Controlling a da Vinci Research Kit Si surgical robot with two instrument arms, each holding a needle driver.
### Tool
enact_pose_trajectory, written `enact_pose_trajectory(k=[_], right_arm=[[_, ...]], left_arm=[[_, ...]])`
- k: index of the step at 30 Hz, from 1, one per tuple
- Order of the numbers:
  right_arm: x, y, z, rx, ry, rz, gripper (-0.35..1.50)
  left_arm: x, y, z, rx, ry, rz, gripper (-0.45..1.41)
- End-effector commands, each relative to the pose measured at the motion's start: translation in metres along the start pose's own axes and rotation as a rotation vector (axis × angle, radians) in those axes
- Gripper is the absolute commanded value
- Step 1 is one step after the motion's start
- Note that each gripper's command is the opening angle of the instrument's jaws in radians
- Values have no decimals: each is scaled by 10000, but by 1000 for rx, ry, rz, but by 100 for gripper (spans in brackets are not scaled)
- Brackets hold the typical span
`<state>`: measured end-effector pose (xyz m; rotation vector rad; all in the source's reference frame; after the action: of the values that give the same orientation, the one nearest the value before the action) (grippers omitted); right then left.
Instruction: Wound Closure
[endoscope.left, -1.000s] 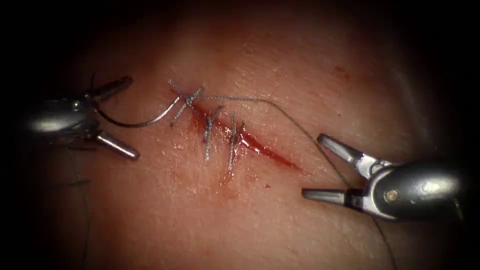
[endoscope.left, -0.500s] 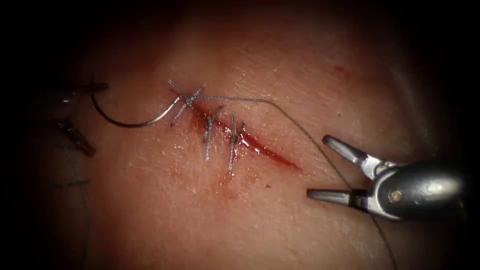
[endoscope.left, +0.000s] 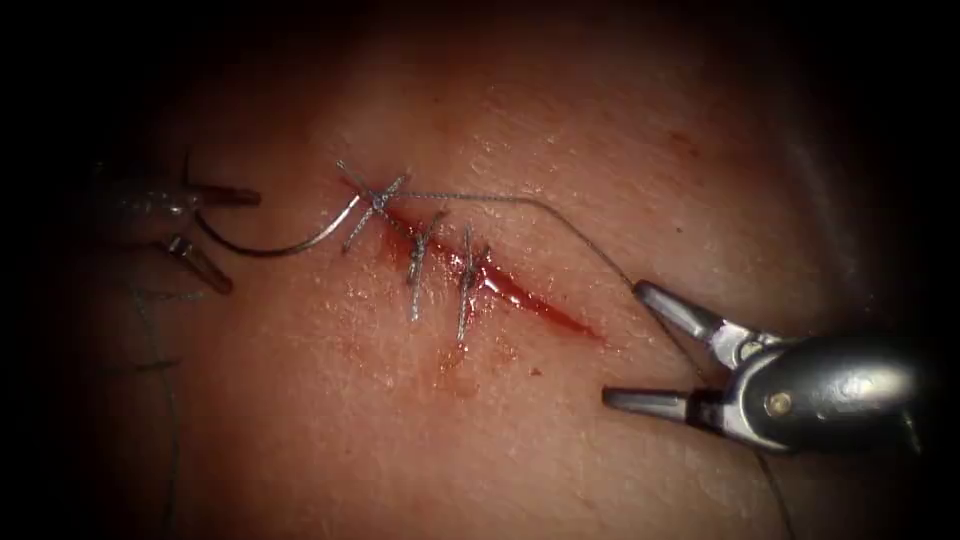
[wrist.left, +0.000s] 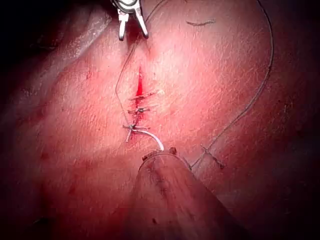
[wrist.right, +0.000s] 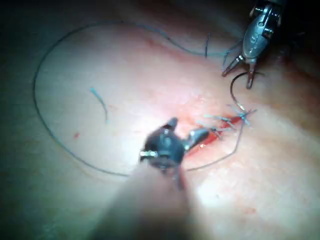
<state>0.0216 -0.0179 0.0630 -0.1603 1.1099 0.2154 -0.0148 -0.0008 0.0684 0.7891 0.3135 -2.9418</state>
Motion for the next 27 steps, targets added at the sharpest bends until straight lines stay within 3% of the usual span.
enact_pose_trajectory(k=[1, 2, 3, 4, 5, 10, 17, 20, 27], right_arm=[[-1, -9, 5, 2, 1, 4, 98], [-1, -9, 5, 2, 1, 4, 98], [-1, -9, 5, 2, 1, 4, 98], [-1, -9, 5, 2, 1, 4, 98], [-1, -10, 5, 2, 1, 4, 98], [1, -11, 4, -5, 8, 42, 96], [12, -19, 4, -12, 63, 297, 93], [13, -16, 6, -12, 92, 416, 88], [10, -4, 3, 6, 172, 709, 76]], left_arm=[[-2, 0, 10, -10, -12, 4, 34], [-4, -1, 10, -15, -19, 8, 29], [-10, -2, 11, -20, -33, 21, 12], [-14, -1, 12, -29, -47, 22, -10], [-19, 1, 12, -33, -69, 14, -45], [-20, 10, 6, -23, -82, -15, -45], [17, 43, -23, 121, -43, -64, -45], [45, 58, -35, 203, 12, -64, -45], [96, 82, -41, 259, 240, -79, -45]])
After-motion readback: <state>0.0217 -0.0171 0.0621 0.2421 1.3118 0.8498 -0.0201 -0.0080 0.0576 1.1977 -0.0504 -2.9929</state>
